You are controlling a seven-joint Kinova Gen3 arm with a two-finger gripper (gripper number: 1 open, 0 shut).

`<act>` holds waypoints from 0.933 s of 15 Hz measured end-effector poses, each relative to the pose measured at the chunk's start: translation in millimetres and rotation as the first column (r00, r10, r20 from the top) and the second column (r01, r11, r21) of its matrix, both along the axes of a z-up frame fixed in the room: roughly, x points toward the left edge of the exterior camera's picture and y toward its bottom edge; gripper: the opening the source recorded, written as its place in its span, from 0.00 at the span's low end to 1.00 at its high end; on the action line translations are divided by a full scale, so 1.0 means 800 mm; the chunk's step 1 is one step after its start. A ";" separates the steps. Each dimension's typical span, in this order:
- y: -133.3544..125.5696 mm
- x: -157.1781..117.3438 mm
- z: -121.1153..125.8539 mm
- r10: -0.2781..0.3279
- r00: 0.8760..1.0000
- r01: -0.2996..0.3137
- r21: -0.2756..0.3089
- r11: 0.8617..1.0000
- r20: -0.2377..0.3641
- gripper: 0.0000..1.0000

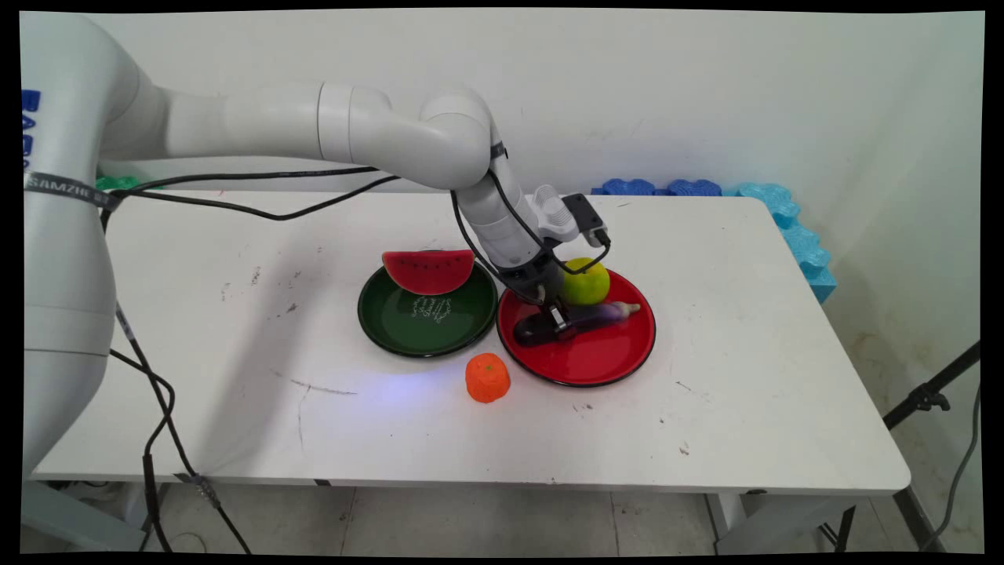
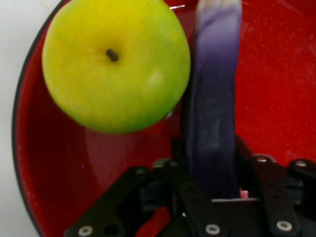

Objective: Place the picked object on the table

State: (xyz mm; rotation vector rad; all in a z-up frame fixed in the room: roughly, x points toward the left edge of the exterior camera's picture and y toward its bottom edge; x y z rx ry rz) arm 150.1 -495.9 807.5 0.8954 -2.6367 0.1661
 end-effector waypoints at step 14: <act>0.040 0.011 0.115 -0.137 0.989 0.130 -0.113 0.985 -0.055 0.00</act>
